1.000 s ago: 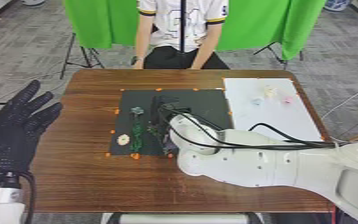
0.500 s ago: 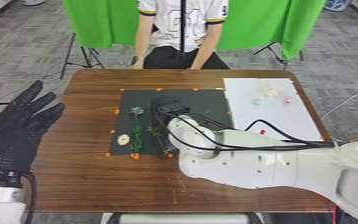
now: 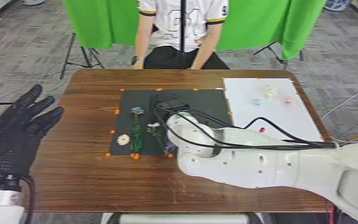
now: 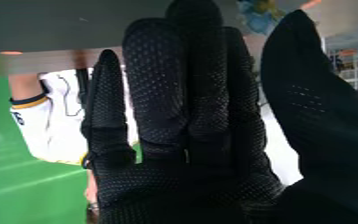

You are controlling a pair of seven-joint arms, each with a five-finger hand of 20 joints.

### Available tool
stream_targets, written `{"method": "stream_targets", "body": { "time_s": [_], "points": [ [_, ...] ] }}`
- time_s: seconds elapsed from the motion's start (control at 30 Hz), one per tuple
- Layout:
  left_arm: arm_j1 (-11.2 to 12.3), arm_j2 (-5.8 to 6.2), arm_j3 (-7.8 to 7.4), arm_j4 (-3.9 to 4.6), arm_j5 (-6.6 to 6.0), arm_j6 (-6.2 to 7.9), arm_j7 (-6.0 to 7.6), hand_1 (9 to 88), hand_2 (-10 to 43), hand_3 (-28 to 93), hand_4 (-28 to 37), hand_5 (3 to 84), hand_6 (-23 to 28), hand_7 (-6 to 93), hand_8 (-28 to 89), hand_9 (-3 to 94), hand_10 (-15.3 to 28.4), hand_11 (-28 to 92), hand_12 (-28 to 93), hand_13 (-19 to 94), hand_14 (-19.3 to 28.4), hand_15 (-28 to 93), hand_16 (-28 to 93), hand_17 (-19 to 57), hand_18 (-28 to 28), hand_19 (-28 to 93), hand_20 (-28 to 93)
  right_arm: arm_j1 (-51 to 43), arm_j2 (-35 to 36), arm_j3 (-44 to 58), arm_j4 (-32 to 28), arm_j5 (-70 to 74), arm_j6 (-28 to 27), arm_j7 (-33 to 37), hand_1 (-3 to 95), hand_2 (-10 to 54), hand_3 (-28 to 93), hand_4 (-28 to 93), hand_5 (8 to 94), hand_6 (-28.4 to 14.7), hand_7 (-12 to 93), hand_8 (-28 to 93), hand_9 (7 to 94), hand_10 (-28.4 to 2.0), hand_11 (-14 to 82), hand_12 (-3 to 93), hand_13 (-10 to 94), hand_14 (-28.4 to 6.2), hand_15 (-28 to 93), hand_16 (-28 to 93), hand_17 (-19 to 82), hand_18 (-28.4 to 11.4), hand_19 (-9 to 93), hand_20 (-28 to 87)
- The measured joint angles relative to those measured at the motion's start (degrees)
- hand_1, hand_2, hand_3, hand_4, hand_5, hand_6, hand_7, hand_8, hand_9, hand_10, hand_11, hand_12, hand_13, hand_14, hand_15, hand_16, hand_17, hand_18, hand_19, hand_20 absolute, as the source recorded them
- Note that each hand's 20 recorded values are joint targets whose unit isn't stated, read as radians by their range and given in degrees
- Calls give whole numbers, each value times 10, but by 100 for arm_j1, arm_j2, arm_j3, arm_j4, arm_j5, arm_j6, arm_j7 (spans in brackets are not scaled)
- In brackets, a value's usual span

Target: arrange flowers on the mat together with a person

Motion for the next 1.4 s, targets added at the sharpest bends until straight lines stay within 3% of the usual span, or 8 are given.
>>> {"method": "stream_targets", "body": {
  "time_s": [0.2, 0.33, 0.5, 0.67, 0.77, 1.0, 1.2, 1.4],
  "points": [
    [246, 62, -90, -50, -74, 75, 113, 213, 64, 758, -244, 331, 59, 102, -83, 296, 147, 182, 119, 196, 210, 423, -43, -79, 200, 428, 184, -457, 273, 854, -686, 524, 112, -184, 390, -95, 696, -283, 633, 24, 138, -133, 750, -136, 229, 167, 668, -115, 561, 167, 175, -238, 715, 189],
    [374, 61, -124, -72, -78, 121, 148, 210, 62, 759, -247, 331, 59, 101, -82, 295, 146, 181, 119, 195, 210, 419, -43, -80, 200, 427, 184, -972, 615, 1749, -1331, 1350, 154, -612, 373, -95, 705, -281, 618, 16, 136, -129, 718, -147, 204, 156, 635, -133, 546, 147, 154, -243, 686, 173],
    [565, 64, -127, -102, -115, 214, 292, 196, 65, 749, -256, 329, 57, 100, -82, 292, 144, 177, 119, 194, 210, 418, -41, -84, 197, 420, 182, -1768, 1026, 2980, -1967, 2033, 137, -1077, 346, -79, 709, -268, 598, 10, 136, -127, 680, -158, 188, 149, 598, -148, 537, 133, 135, -238, 670, 164],
    [716, 62, -143, -114, 8, 369, 298, 169, 59, 739, -278, 315, 44, 101, -80, 289, 142, 168, 122, 193, 209, 413, -38, -94, 194, 398, 177, -2680, 1421, 4205, -2493, 2730, 160, -1567, 315, -60, 725, -258, 577, 6, 143, -128, 645, -160, 181, 146, 567, -152, 537, 121, 122, -231, 653, 160],
    [793, 72, -141, -114, 87, 484, 327, 165, 57, 740, -281, 312, 41, 99, -82, 289, 142, 164, 123, 194, 209, 409, -36, -94, 193, 393, 178, -3149, 1707, 4601, -2649, 2921, 411, -2062, 301, -54, 727, -260, 565, 5, 141, -129, 628, -160, 175, 144, 550, -157, 529, 115, 113, -231, 646, 160],
    [864, 197, -83, -108, 79, 505, 468, 162, 56, 740, -282, 307, 37, 94, -81, 288, 141, 157, 126, 191, 208, 399, -31, -96, 192, 385, 180, -4551, 2178, 5864, -2884, 3601, 711, -2753, 289, -49, 728, -265, 552, 8, 143, -128, 608, -157, 165, 142, 539, -162, 520, 111, 111, -234, 633, 166],
    [951, 331, -55, -108, -1, 526, 607, 161, 55, 740, -283, 303, 35, 93, -79, 285, 138, 151, 129, 188, 208, 395, -27, -97, 192, 382, 183, -5570, 2409, 6535, -3014, 3673, 888, -3044, 273, -47, 725, -266, 523, 7, 140, -127, 580, -165, 154, 141, 522, -171, 512, 110, 107, -237, 625, 171],
    [965, 361, 38, -95, -53, 532, 730, 161, 54, 741, -283, 301, 34, 90, -78, 286, 139, 150, 131, 185, 206, 390, -24, -96, 190, 392, 192, -6163, 2361, 6930, -3035, 4148, 775, -3149, 262, -41, 721, -265, 508, 1, 136, -125, 569, -167, 152, 142, 514, -174, 511, 110, 106, -250, 618, 175]
  ]
}}
